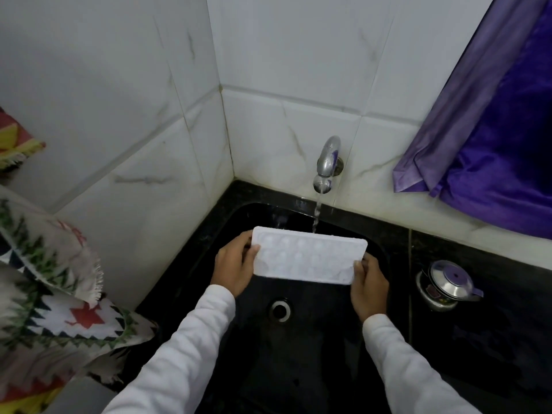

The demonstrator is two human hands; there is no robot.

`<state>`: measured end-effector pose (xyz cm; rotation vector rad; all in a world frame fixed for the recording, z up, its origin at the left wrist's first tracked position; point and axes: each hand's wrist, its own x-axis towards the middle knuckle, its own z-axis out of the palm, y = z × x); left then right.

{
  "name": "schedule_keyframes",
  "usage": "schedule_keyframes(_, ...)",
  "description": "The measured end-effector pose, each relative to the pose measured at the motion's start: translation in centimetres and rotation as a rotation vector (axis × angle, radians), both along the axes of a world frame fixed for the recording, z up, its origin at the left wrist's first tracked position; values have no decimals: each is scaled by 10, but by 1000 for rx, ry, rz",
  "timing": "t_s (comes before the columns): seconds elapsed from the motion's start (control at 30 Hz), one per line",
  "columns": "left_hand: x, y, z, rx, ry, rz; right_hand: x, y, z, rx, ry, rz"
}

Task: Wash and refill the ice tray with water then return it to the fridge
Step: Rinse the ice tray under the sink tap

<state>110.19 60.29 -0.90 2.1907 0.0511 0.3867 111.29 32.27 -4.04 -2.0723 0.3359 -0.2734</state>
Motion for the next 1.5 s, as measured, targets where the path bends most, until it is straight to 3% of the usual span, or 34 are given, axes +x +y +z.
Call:
schedule_keyframes(0.17, 8, -23, -2, -306, 202, -50, 10, -1, 0, 143, 28, -169)
schedule_keyframes(0.33, 26, -46, 5, -672, 350, 50, 31, -11, 16, 142, -3, -177)
schedule_keyframes(0.4, 34, -53, 9, -734, 352, 83, 41, -14, 23, 33, -28, -123)
schedule_keyframes(0.63, 60, -64, 7, -700, 340, 127, 70, 4, 44, -438, -230, 307)
schedule_keyframes(0.8, 64, -62, 7, -709, 333, 159, 87, 18, 43, -578, -248, 551)
schedule_keyframes(1.1, 63, -58, 9, -689, 331, 181, 96, 21, 49, -750, -178, 637)
schedule_keyframes(1.5, 62, -64, 13, -701, 327, 172, 90, 20, 53, -781, -167, 606)
